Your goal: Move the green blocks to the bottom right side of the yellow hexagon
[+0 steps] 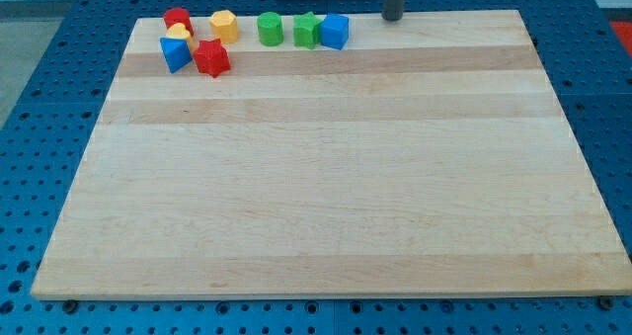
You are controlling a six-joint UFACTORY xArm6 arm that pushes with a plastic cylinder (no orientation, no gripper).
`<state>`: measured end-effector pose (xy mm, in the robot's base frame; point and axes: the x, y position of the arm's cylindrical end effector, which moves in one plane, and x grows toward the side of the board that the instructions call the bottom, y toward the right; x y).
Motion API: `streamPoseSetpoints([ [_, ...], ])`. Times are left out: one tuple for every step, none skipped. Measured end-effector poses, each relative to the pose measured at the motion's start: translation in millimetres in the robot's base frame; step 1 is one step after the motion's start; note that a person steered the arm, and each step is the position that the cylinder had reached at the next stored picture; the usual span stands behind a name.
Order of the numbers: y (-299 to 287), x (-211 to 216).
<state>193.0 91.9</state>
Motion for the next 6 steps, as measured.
streamPoseSetpoints([
  [-32,0],
  [-67,0],
  [-99,0],
  [-122,9],
  [-135,19],
  [-147,22],
])
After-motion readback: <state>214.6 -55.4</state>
